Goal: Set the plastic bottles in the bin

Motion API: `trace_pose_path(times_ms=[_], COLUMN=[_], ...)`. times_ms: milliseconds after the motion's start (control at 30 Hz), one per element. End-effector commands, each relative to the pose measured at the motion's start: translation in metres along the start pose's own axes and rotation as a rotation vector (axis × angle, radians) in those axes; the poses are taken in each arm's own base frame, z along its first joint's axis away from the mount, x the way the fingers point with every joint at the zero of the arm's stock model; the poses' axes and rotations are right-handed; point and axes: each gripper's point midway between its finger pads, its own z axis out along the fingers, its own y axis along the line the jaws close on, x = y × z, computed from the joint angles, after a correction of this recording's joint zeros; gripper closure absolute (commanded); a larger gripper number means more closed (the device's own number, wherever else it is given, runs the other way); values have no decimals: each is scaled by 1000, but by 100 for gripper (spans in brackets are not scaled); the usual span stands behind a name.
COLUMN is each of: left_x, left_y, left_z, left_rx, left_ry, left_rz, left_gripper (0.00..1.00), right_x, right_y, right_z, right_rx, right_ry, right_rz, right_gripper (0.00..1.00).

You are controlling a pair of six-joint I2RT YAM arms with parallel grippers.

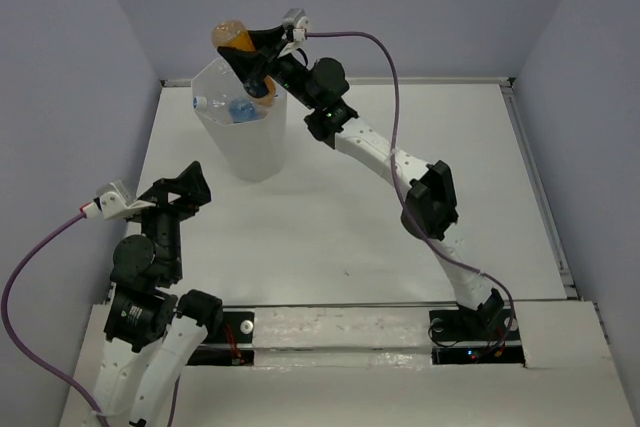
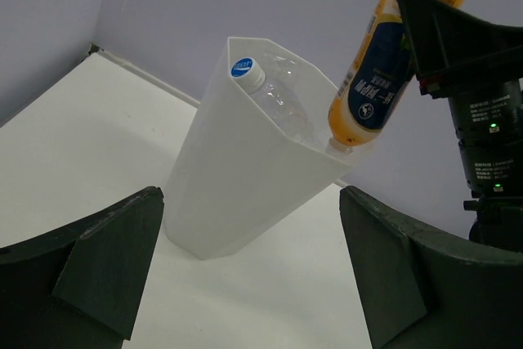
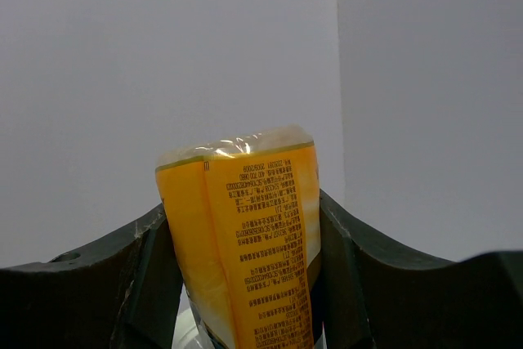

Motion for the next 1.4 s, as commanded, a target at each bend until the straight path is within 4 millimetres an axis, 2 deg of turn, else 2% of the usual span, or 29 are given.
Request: trace_pose_path(times_ms=[0,33,100,167,467,500,600,700,733,767,867,900,1100,1233,1267,1300,1367], left_x=[-14,-14,-14,-14,-13,-13,-12,-12,-13,-13,-13,-12,-11,-10,-10,-10,-11], left_y=[-6,-6,-6,-6,-5,-5,-4,-5,-5,-4,-4,-3,-4,-5,-5,-4,-4], left_z=[0,0,0,0,1,1,1,2,2,2,3,3,4,5,5,6,6], left_rx=[21,19,19,18,12,10,8,8,8,6,3,1,7,8,6,4,2], left_ry=[-49,-49,-50,-49,-48,-46,-44,-45,-47,-48,-50,-48,-41,-39,-39,-40,-43], left_rz=[-30,-30,-29,-26,-26,-24,-22,-23,-23,-22,-22,-21,-19,-19,-20,-18,-20], left_gripper=[1,1,1,1,1,1,1,1,1,1,1,1,1,1,1,1,1], right_x=[4,5,20,23,77,87,99,88,90,73,53,29,-17,-11,4,3,34], right_y=[-13,-18,-17,-22,-32,-35,-42,-45,-47,-46,-50,-49,-42,-38,-41,-41,-46], right_z=[-6,-8,-13,-17,-35,-38,-39,-28,-26,-18,-10,-2,3,2,0,1,-6], right_rx=[-10,-8,-15,-14,10,15,53,65,64,61,72,72,51,28,29,31,40], right_ry=[-15,-10,22,30,94,100,120,111,111,74,17,-36,-146,-144,-121,-122,-68], right_rz=[40,43,69,63,63,70,91,81,75,52,-2,-28,-120,-115,-108,-105,-74], right_gripper=[69,68,66,64,52,49,46,46,46,46,45,45,44,38,37,35,31])
